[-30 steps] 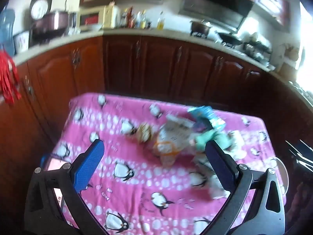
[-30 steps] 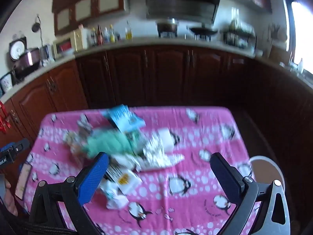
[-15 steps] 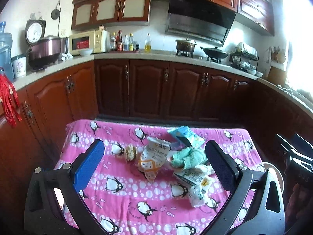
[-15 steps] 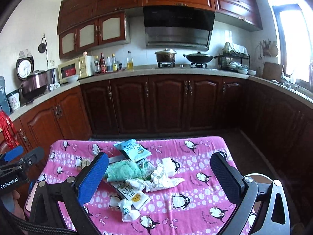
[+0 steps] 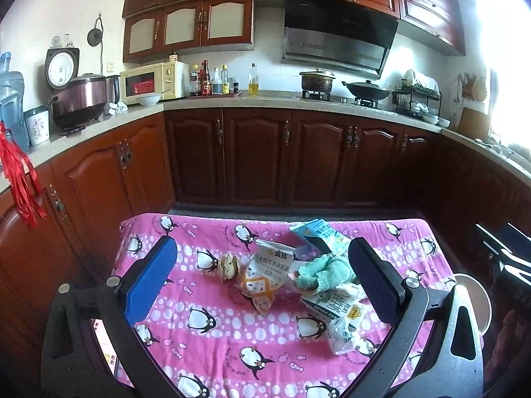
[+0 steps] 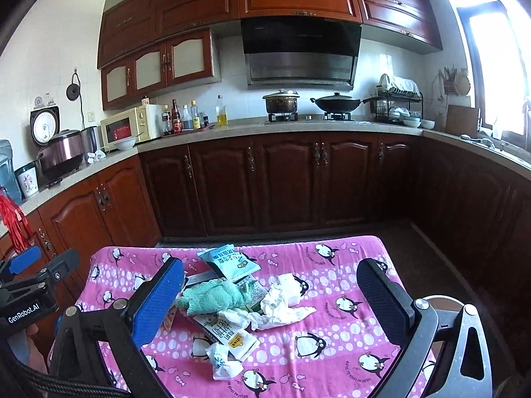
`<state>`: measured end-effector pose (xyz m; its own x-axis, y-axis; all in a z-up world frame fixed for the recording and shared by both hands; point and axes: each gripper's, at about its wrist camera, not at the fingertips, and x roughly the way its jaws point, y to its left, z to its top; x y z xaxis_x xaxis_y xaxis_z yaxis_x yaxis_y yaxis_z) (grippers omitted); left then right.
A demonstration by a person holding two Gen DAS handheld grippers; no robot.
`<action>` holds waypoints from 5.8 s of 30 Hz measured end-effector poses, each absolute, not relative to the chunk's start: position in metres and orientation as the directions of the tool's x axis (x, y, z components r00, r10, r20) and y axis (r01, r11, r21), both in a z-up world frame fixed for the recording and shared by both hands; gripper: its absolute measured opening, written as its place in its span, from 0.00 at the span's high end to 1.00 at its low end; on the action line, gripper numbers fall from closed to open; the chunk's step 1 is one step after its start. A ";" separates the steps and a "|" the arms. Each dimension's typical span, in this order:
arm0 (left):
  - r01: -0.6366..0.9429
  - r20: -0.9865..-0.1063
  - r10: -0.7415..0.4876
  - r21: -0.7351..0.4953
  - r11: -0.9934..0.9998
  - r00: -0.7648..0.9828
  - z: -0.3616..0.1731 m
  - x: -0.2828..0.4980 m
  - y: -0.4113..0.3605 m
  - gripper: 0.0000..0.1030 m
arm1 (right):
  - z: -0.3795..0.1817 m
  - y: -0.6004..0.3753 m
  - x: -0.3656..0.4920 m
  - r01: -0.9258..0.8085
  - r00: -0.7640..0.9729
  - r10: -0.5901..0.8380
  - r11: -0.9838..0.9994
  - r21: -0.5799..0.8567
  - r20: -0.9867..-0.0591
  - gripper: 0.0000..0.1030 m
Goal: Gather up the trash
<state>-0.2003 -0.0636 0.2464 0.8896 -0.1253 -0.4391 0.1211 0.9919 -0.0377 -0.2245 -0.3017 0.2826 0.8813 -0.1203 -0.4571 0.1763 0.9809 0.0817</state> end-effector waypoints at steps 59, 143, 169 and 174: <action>0.143 -0.461 -0.167 -0.085 0.986 0.872 0.230 -0.183 -0.064 0.00 | 0.261 -0.303 -0.208 0.199 0.860 -0.150 0.979 0.051 -0.487 0.00; 0.483 -0.730 -0.614 -0.438 0.758 0.300 0.081 0.081 -0.049 0.22 | 0.077 -0.317 0.011 0.029 0.412 0.538 0.799 0.601 -0.735 0.15; 0.556 -0.640 -0.583 -0.278 0.783 0.501 0.225 -0.050 -0.113 0.86 | 0.168 -0.391 -0.111 -0.116 0.628 0.453 0.859 0.499 -0.633 0.45; 0.603 -0.644 -0.601 -0.260 0.754 0.473 0.219 -0.072 -0.219 0.86 | 0.169 -0.481 -0.164 0.076 0.658 0.254 0.914 0.398 -0.709 0.45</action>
<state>-0.0722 -0.2186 0.2191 0.4733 -0.6008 -0.6442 0.6030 0.7541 -0.2602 -0.1641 -0.4810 0.1688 0.6583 0.2536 -0.7088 0.0760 0.9143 0.3977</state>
